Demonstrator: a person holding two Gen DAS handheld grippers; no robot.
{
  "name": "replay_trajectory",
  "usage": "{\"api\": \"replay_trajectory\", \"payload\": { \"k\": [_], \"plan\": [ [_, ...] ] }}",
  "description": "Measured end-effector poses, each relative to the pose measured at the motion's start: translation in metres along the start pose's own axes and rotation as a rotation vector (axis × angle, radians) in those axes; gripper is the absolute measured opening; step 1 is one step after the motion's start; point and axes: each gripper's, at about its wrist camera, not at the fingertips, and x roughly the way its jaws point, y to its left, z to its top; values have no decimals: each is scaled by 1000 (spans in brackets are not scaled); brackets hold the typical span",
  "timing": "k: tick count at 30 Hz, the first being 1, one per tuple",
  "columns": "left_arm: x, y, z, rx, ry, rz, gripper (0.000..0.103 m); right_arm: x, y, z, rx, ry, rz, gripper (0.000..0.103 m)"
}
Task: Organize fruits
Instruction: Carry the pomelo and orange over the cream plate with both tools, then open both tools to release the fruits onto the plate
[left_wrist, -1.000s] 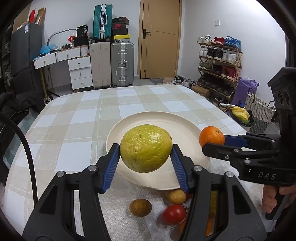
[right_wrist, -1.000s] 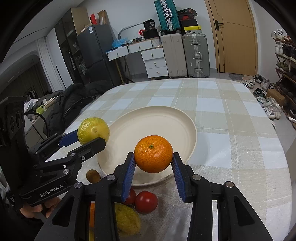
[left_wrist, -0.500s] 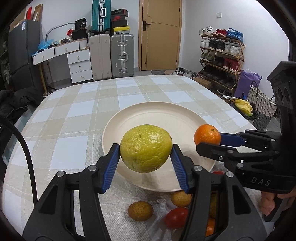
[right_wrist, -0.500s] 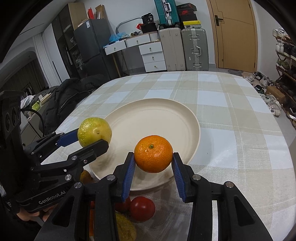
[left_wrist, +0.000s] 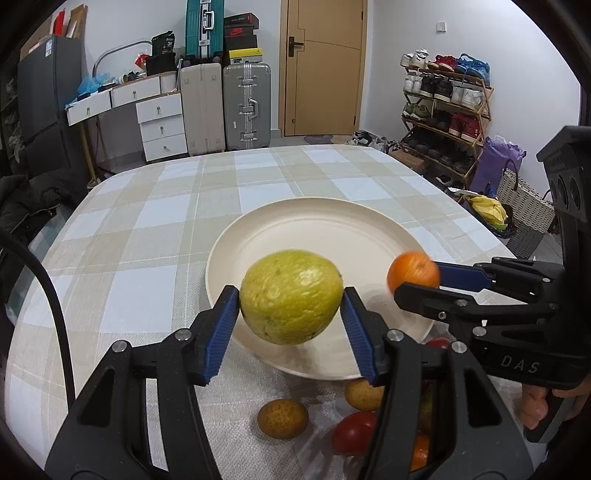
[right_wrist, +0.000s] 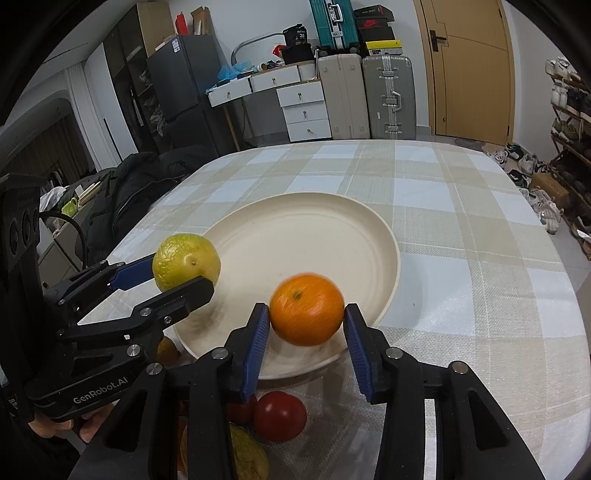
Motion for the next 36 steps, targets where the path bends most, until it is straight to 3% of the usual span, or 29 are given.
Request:
{"api": "replay_trajectory", "payload": {
  "k": [5, 8, 10, 11, 13, 15, 28, 36],
  "plan": [
    [-11, 0, -3, 16, -16, 7, 58, -10, -7, 1, 29, -16, -5, 46],
    [-25, 7, -6, -1, -41, 20, 74, -20, -11, -1, 41, -26, -9, 60],
    [-38, 12, -8, -18, -67, 18, 88, -28, -12, -3, 42, -32, 0, 82],
    [-43, 14, -9, -24, -74, 18, 90, -31, -13, -5, 44, -35, 2, 88],
    [-54, 18, -11, -32, -76, 17, 102, -40, -12, -9, 44, -42, -2, 97],
    [-66, 21, -14, -34, -87, 16, 102, -47, -9, -13, 28, -44, -10, 103],
    [-118, 6, -49, 20, -61, 24, 102, -72, 26, -45, -87, 5, -61, 103],
    [-140, -9, -61, 32, -46, -23, 102, -75, 37, -57, -122, 35, -49, 103]
  ]
}}
